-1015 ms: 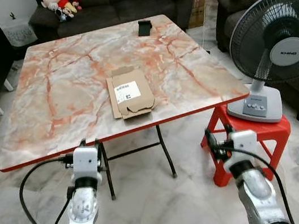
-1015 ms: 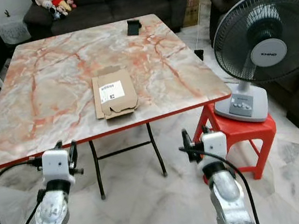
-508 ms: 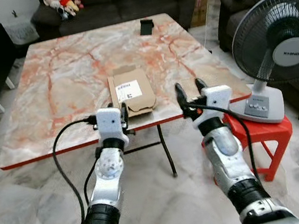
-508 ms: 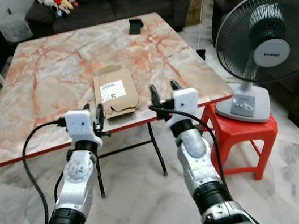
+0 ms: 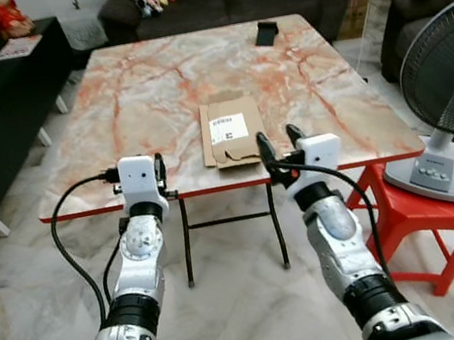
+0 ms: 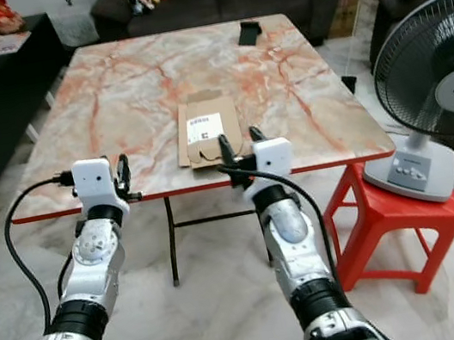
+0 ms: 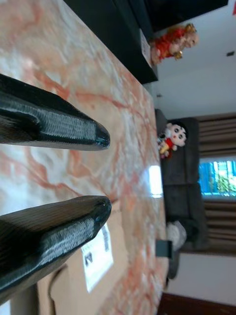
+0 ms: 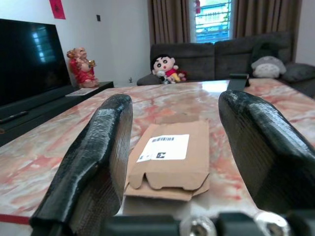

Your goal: Picking trash to rubbish bin

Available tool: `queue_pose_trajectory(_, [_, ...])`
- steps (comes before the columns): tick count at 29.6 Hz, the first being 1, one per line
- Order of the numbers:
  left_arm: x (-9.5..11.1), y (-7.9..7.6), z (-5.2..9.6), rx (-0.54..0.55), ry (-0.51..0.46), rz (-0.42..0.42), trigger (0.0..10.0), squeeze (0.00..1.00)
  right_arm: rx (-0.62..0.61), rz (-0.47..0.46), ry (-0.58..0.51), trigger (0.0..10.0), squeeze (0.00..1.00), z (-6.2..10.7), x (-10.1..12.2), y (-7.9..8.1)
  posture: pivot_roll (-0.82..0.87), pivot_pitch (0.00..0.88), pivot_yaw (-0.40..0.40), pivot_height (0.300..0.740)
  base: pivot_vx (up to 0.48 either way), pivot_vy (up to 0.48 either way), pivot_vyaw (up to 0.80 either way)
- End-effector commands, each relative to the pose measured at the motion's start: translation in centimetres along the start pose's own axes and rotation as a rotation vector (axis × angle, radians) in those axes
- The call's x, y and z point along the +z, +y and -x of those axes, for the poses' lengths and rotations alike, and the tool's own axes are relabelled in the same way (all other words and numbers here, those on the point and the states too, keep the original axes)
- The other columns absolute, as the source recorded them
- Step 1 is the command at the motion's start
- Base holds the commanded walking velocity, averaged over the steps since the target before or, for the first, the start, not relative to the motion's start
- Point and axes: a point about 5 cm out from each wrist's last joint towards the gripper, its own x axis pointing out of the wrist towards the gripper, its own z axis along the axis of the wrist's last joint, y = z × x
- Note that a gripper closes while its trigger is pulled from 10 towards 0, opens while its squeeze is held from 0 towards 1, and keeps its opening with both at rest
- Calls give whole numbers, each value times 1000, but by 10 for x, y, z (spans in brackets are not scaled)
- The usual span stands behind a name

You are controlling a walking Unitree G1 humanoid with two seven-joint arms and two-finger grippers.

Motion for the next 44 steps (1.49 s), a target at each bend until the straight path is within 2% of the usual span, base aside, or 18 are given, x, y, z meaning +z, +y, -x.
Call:
queue_pose_trajectory(1, [2,1,-3,3,-4,3,10000,0,2,2,2,10000,0,-2,1,1,-16,13,-29,740,315,0,800])
queue_pose_trajectory(4, [1,1,-3,4,-3,-2,10000,0,-13,-26,-3,10000,0,-4,2,-1,-16,13,-29,740,322,0,267])
queue_pose_trajectory(28, [-2,6,-1,-26,-4,-27,10000,0,-9,-45,17,10000,0,-4,-1,1,-17,16,-26,740,333,0,0])
queue_pose_trajectory(33, [-4,2,3,-104,-10,-78,10000,0,-2,-53,12,10000,0,-4,0,2,-19,18,-20,740,303,0,-326])
queue_pose_trajectory(40, [-9,6,11,-150,-7,-120,10000,0,4,-48,10,10000,0,-4,-1,2,-17,9,-20,740,201,0,0])
queue_pose_trajectory(42, [-11,7,13,-167,2,-164,10000,0,7,-47,12,10000,0,-3,-1,2,-15,7,-20,740,0,0,0])
queue_pose_trajectory(44, [-12,9,12,-158,5,-158,10000,0,9,-47,14,10000,0,-4,-1,3,-15,7,-20,740,0,0,0])
